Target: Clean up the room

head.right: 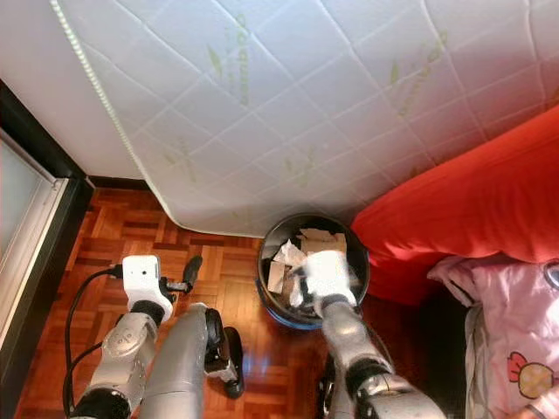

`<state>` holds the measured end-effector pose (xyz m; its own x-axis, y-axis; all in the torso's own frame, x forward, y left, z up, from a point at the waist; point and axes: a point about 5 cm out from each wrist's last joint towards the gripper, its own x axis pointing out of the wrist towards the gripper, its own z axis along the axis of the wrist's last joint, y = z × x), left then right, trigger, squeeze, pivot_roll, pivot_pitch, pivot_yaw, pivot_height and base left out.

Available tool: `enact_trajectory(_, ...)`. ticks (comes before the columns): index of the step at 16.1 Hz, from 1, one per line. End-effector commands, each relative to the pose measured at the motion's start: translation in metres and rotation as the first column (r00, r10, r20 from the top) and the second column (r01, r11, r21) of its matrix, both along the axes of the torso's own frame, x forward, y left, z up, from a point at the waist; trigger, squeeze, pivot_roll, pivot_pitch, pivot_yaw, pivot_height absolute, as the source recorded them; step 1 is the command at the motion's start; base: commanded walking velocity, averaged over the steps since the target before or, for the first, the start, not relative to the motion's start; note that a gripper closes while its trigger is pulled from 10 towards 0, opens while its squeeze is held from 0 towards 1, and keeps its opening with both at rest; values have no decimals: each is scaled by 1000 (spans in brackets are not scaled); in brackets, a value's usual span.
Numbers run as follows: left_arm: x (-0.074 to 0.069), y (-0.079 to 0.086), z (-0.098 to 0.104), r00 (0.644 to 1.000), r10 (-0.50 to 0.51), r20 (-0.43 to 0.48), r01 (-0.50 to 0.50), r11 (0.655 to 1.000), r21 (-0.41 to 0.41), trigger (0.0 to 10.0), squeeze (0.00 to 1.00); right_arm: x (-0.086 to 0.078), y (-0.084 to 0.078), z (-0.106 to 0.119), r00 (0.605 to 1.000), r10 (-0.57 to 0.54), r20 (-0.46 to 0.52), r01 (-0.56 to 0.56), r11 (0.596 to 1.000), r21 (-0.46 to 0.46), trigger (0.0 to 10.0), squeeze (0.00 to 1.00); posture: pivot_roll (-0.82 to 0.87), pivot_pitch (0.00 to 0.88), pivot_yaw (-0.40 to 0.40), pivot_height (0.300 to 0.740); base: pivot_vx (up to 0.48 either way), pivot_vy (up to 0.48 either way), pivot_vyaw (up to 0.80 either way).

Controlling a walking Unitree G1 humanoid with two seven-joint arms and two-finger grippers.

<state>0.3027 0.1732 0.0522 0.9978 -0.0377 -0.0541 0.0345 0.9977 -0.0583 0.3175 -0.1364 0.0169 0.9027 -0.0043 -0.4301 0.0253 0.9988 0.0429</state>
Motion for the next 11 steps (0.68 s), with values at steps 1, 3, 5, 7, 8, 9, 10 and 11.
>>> enact_trajectory(1, -7, -1, -10, 999, -1, -46, 0, 1000, -12, 10000, 0, -14, -11, -18, 984, -120, -133, 145, 970, 197, 10000, 0, 222, 316, -50, 616, 0, 0, 0)
enact_trajectory(3, -7, -1, -10, 999, -1, -47, 1, 1000, -11, 10000, 0, -13, -11, -18, 988, -87, -131, 113, 971, 212, 10000, 0, 221, 316, -50, 616, 0, 0, 0)
enact_trajectory(5, -7, -1, -10, 999, -1, -47, 1, 1000, -11, 10000, 0, -10, -7, -12, 997, -40, -71, 52, 984, 173, 10000, 0, 222, 316, -50, 616, 0, 0, 0)
enact_trajectory(7, -7, -1, -11, 999, -1, -48, 1, 1000, -10, 10000, 0, -7, -1, -6, 1000, 21, 5, -21, 991, 133, 10000, 0, 222, 315, -49, 616, 0, 0, 0)
enact_trajectory(8, -7, 0, -11, 999, -1, -48, 1, 1000, -10, 10000, 0, -6, 0, -4, 999, 32, 35, -37, 990, 133, 10000, 0, 224, 314, -49, 616, 0, 0, 0)
enact_trajectory(9, -7, 0, -11, 999, 1, -47, -1, 1000, -9, 10000, 0, -5, -1, -2, 998, 13, 67, -24, 987, 158, 10000, 0, 226, 314, -48, 624, 0, 0, 0)
enact_trajectory(10, -7, 1, -11, 999, 3, -48, -3, 1000, -8, 10000, 0, -6, -5, -1, 997, -12, 71, -2, 982, 190, 10000, 0, 220, 314, -46, 634, 0, 0, 0)
enact_trajectory(11, -8, 1, -11, 999, 4, -49, -4, 1000, -7, 10000, 0, -6, -7, -2, 997, -20, 69, 6, 979, 203, 10000, 0, 220, 314, -46, 644, 0, 0, 0)
